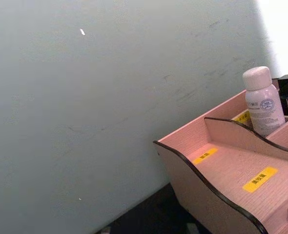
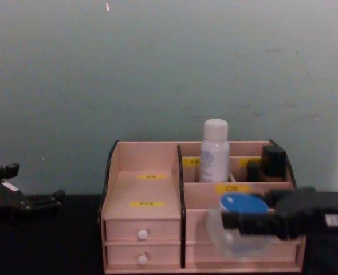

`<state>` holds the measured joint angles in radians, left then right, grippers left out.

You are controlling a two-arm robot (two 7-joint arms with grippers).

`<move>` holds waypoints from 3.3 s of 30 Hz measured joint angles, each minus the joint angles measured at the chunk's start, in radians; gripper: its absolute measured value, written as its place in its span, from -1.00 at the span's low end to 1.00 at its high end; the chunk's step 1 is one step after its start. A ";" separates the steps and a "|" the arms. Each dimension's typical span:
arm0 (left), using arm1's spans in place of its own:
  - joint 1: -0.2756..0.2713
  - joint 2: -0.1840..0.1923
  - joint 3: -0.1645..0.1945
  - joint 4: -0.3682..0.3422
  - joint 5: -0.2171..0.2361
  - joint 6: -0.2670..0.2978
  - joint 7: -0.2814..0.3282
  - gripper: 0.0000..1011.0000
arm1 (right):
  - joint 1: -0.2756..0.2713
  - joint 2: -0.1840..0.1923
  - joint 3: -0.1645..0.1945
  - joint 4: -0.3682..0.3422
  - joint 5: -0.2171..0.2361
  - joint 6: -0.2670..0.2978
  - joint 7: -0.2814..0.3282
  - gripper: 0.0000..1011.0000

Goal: Pick up the facial cleanser and watermelon frost from the table and place them into the tiered storage box.

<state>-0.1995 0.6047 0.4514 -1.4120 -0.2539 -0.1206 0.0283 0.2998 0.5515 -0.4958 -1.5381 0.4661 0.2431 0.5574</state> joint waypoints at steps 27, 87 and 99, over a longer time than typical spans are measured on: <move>0.000 0.000 0.000 0.000 0.000 0.000 0.000 0.98 | 0.342 -0.247 -0.105 0.297 -0.051 -0.031 -0.012 0.43; 0.000 0.000 0.000 0.000 0.000 0.000 0.000 0.98 | 0.536 -0.483 -0.106 0.758 -0.170 -0.028 0.008 0.49; 0.000 0.000 0.000 0.000 0.000 0.000 0.000 0.98 | 0.536 -0.483 -0.106 0.758 -0.167 -0.028 0.008 0.98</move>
<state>-0.1995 0.6047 0.4514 -1.4120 -0.2539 -0.1205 0.0283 0.8356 0.0689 -0.6019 -0.7802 0.2986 0.2152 0.5654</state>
